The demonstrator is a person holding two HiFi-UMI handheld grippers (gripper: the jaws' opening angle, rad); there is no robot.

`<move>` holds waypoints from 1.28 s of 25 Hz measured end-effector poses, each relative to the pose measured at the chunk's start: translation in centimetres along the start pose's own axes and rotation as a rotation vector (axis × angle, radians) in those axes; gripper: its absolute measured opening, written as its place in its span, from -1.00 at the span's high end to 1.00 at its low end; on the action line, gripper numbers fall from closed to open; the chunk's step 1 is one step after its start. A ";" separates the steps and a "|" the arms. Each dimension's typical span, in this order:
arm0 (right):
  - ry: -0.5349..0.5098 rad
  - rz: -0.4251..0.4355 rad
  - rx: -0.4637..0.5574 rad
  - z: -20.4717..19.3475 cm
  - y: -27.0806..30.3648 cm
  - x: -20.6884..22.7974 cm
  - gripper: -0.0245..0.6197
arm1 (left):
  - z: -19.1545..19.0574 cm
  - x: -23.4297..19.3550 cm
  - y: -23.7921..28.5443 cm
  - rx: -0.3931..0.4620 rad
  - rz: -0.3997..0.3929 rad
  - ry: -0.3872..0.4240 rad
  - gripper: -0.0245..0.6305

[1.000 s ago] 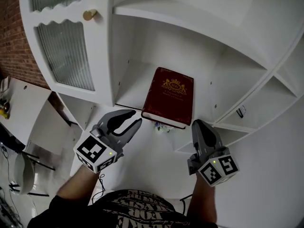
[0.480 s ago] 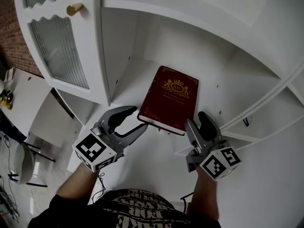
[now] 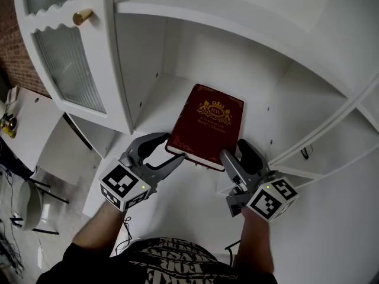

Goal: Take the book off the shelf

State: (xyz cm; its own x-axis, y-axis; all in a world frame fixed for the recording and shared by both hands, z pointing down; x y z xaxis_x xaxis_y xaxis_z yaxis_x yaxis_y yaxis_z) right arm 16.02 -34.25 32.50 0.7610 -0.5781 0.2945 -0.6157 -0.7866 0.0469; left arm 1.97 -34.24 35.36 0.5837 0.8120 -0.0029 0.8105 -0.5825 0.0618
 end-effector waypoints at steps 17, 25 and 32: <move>-0.007 -0.042 -0.053 -2.4 -0.2 -1.3 0.04 | -0.8 0.8 -0.7 0.023 0.048 -0.002 0.21; -0.088 -0.111 -0.069 -4.1 -2.0 -4.0 0.14 | -2.5 3.0 -3.4 -0.079 0.031 -0.001 0.21; -0.143 -0.105 0.007 -2.8 -2.9 -6.2 0.15 | -0.2 3.5 -4.9 -0.012 0.054 0.082 0.22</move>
State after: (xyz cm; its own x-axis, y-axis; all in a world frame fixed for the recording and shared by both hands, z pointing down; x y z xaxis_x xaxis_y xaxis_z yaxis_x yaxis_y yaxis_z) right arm 12.55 -27.75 33.21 0.8427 -0.5172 0.1494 -0.5302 -0.8455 0.0638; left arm 0.00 -28.55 35.23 0.6202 0.7802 0.0820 0.7771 -0.6253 0.0716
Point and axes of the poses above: the fingertips, and each gripper's own axes: y forward along the fingers, x to its right, z out of its top, the point moved 1 cm from there along -y, backward along the fingers, and after that the axes turned 2 degrees about -y, right-handed, at the moved point
